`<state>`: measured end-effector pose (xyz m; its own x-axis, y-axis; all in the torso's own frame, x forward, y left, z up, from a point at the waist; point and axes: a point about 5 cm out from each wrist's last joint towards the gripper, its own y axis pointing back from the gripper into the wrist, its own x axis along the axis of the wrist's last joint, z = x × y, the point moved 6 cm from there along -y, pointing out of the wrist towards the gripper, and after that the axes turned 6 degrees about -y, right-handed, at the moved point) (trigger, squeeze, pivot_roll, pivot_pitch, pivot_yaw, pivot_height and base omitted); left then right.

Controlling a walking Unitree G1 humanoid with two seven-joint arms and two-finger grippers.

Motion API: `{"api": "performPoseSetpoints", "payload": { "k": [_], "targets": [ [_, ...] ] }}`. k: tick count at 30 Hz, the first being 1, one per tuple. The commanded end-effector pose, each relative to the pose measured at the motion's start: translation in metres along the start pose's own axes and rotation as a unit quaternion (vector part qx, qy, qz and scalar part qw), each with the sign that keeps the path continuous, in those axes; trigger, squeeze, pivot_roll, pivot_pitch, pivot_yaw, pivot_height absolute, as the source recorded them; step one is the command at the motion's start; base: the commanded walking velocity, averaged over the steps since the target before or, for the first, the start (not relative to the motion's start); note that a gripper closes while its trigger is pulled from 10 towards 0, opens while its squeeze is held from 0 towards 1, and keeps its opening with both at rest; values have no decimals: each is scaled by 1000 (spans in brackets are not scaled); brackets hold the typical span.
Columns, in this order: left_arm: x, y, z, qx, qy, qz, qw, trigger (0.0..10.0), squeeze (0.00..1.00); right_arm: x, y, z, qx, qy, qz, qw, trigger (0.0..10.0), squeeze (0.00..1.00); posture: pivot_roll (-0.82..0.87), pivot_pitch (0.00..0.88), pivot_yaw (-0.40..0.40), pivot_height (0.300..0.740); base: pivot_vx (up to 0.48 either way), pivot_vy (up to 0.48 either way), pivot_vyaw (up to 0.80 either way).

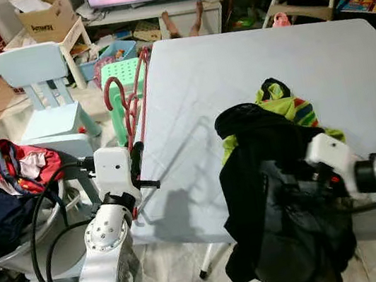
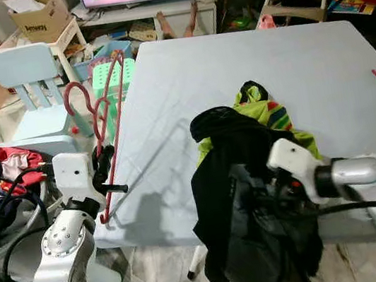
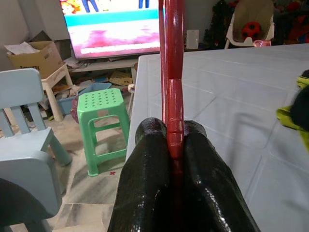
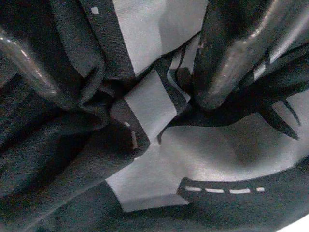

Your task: Hang hanger

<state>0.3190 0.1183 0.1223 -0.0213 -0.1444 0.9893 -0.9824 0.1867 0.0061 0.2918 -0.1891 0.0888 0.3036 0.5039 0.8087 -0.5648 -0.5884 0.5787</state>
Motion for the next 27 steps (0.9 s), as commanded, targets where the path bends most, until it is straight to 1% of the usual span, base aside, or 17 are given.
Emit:
{"api": "performPoseSetpoints", "payload": {
  "k": [1,2,4,6,7,10,11,12,16,17,19,21,22,24,25,26,27],
  "targets": [
    [-16,3,1,-1,4,-34,999,10000,0,-7,-4,10,-40,-8,-18,999,0,0,10,22,10,740,0,0,0],
    [-17,4,1,0,5,-34,999,10000,0,-6,-10,12,-57,-20,-13,998,0,0,9,23,7,740,0,0,0],
    [-17,4,1,0,5,-34,999,10000,0,-6,-12,12,-65,-26,-11,998,0,0,9,23,7,740,0,0,0],
    [-17,4,2,0,6,-35,999,10000,0,-6,-20,20,-101,-67,3,993,0,0,9,25,3,740,0,0,0],
    [-17,4,3,0,8,-35,999,10000,0,-7,-26,31,-137,-104,13,985,0,0,9,26,1,740,0,0,0],
    [-18,4,3,1,9,-37,999,10000,0,-8,-31,48,-184,-168,31,968,0,0,9,27,0,740,0,0,0],
    [-18,4,4,1,9,-37,999,10000,0,-9,-34,57,-208,-200,38,957,0,0,13,28,-4,740,0,0,0],
    [-18,4,4,1,10,-36,999,10000,0,-9,-35,60,-216,-206,40,954,0,0,13,28,-4,740,0,0,0],
    [-18,5,2,6,10,-38,999,10000,0,-1,-42,81,-256,-270,68,926,0,0,22,32,-11,740,0,0,0],
    [-18,5,2,6,10,-38,999,10000,0,-1,-42,81,-256,-270,68,926,0,0,22,32,-11,740,0,0,0],
    [-18,7,2,9,10,-38,999,10000,0,8,-45,94,-278,-294,83,911,0,0,29,36,-18,740,0,0,0],
    [-18,7,1,10,10,-38,999,10000,0,14,-46,99,-284,-305,93,904,0,0,31,38,-20,740,0,0,0],
    [-18,8,1,11,10,-38,999,10000,0,21,-46,106,-291,-314,103,898,0,0,33,39,-23,740,0,0,0],
    [-18,8,1,12,11,-39,999,10000,0,30,-47,113,-298,-322,116,891,0,0,35,39,-25,740,0,0,0],
    [-18,8,1,12,11,-39,999,10000,0,30,-47,113,-298,-322,116,891,0,0,35,39,-25,740,0,0,0],
    [-18,9,2,13,11,-39,999,10000,0,35,-47,117,-301,-326,122,888,0,0,37,40,-27,740,0,0,0],
    [-18,9,2,14,12,-39,999,10000,0,53,-47,127,-307,-337,147,878,0,0,42,41,-36,740,0,0,0]
  ]
}}
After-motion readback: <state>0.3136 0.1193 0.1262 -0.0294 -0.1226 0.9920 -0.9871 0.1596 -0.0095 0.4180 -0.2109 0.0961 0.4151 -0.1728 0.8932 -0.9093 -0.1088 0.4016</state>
